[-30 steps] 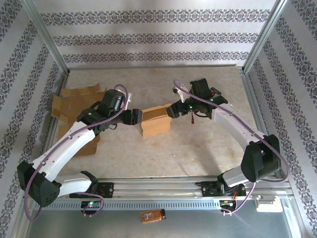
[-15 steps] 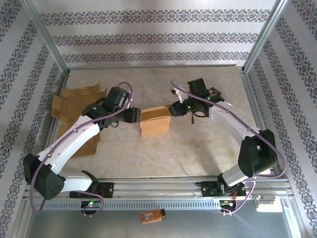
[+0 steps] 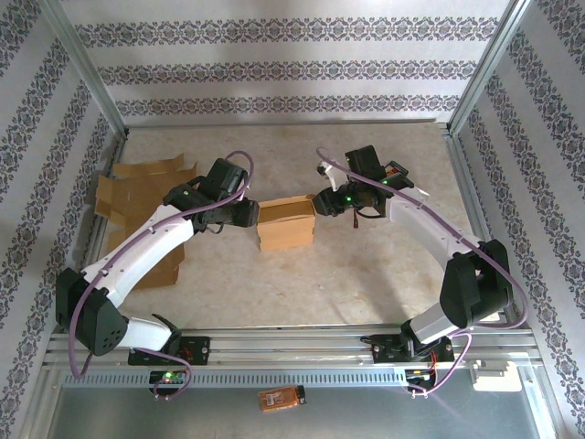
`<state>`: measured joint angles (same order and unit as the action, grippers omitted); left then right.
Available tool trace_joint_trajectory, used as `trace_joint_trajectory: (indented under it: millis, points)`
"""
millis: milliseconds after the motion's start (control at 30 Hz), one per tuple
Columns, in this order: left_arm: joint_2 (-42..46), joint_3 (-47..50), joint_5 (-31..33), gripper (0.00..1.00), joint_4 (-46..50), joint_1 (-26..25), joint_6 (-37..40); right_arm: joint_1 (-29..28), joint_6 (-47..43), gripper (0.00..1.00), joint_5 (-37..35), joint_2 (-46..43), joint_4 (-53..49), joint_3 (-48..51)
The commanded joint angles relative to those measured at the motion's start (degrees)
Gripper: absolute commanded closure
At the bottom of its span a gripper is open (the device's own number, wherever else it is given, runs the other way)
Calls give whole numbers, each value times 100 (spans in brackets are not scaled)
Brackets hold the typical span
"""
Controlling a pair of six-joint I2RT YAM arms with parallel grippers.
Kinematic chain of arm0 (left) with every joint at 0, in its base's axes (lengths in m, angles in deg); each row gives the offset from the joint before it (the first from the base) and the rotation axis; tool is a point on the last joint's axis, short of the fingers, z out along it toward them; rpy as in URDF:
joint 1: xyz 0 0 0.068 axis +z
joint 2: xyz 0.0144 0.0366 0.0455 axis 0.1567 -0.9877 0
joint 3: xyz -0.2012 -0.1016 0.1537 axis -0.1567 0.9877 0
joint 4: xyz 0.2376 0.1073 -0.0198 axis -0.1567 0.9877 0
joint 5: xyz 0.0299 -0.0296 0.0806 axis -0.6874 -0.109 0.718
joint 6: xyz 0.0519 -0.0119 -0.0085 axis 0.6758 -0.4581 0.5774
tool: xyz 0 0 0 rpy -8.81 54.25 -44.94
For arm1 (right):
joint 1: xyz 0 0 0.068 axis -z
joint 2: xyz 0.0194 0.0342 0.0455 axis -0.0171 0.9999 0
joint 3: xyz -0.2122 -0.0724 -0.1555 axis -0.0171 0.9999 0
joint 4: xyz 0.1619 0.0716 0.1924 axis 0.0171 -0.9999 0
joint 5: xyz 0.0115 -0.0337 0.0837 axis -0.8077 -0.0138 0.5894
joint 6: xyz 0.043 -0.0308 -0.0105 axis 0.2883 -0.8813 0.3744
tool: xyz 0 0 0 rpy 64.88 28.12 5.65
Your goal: Fold the paper box
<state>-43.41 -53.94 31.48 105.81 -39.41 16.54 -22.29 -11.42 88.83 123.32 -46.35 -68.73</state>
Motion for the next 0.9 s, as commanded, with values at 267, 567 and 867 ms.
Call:
trace_joint_trajectory:
  millis: [267,567,867]
  points:
    - [-58,-105,132,71,173,-64,41,-122,190,68,-251,-407,-253,-116]
    - [-62,-65,37,81,180,-66,-5,-203,217,80,-121,-340,-333,-171]
    - [-52,-26,-269,100,9,-63,-351,-319,1171,84,-183,-278,-300,-275]
